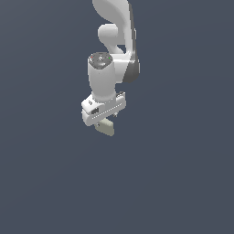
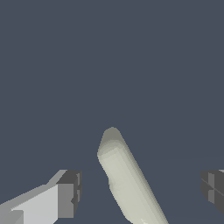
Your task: Pick up the object and move it to a goal position.
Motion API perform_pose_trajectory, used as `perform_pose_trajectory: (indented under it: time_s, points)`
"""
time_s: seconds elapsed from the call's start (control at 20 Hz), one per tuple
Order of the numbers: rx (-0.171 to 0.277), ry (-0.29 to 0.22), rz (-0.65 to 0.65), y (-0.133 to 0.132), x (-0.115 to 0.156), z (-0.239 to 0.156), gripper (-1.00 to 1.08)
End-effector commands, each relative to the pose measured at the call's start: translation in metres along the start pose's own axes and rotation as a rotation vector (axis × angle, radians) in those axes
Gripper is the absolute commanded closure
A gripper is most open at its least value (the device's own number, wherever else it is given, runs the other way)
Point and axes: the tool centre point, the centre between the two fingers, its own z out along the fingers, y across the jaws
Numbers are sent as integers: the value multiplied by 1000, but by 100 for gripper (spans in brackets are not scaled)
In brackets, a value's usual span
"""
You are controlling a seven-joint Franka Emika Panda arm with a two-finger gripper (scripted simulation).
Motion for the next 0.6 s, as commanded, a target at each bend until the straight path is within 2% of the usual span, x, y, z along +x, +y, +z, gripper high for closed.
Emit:
perform_pose_trajectory:
  time_s: [0.0, 0.55]
  points:
    - [1, 0, -60, 0, -4, 1, -92]
    - [6, 1, -316, 1, -24, 7, -92]
